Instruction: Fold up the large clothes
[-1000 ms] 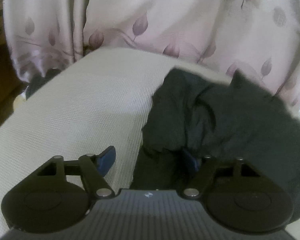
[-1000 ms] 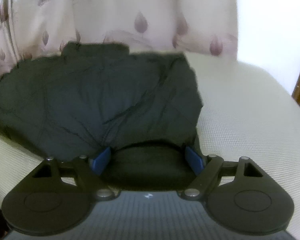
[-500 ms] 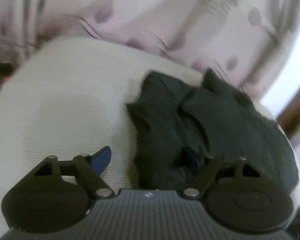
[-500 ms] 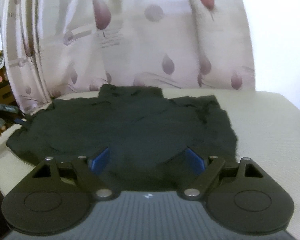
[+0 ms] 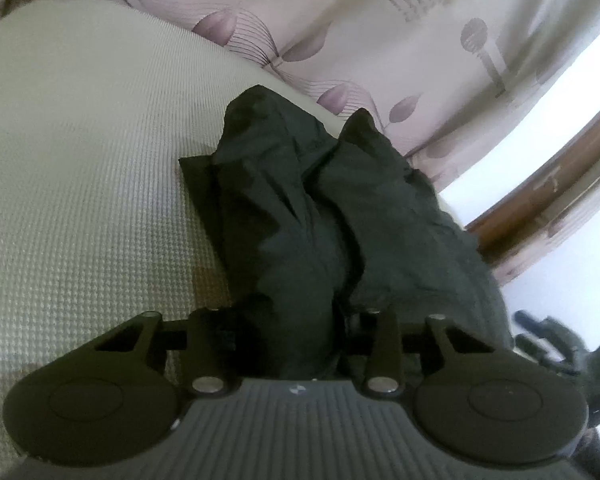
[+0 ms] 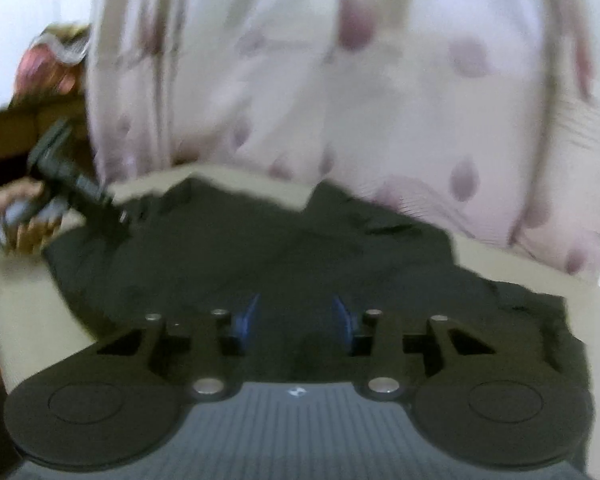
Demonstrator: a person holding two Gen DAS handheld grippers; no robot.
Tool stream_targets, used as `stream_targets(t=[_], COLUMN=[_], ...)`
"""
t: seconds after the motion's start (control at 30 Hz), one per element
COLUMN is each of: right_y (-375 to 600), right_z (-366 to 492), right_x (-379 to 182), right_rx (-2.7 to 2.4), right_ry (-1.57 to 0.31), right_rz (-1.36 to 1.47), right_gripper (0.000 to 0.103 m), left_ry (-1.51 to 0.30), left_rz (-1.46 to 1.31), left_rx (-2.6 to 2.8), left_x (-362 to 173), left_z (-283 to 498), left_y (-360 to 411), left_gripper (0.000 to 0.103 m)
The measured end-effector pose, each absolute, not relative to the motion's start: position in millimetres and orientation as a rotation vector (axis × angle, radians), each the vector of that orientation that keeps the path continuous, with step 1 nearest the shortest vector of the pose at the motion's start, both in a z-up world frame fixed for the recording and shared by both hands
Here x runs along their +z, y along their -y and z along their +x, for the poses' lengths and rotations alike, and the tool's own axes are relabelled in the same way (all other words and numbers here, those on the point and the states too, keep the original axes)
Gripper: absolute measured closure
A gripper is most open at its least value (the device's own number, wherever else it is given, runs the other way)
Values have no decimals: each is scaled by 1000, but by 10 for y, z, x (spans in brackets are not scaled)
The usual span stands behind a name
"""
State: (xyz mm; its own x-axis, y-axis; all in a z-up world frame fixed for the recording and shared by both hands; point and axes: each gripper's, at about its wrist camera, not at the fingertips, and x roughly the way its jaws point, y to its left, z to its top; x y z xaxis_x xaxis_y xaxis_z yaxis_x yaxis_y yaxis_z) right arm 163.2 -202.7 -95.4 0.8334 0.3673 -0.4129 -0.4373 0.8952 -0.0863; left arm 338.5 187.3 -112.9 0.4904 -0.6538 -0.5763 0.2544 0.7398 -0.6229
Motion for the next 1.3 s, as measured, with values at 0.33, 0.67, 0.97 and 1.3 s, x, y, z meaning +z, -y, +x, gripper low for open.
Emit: stream_targets(t=[0.33,0.67,0.97,1.3], right_y=[1763,1710,1738,1843], right_z=[1847,2039,2090,1747], right_x=[-1023,-1154,-1138,-1314], right_rx=[417,384,382,421], right_ry=[-419,-411,-421,-362], right_rz=[-363,-458,-382,-502], right_gripper=[65,65,66,85], left_ry=[-921,-890,-866,-901], left_rz=[-571,-470,-539,-533], left_rx=[-722,-745,-658,-531], left_x=[-1231,-1204,-1065,-674], left_z=[3578,3643,3446,3277], left_y=[-1967,-1754,-1744,-1566], left_gripper=[32,46,75,80])
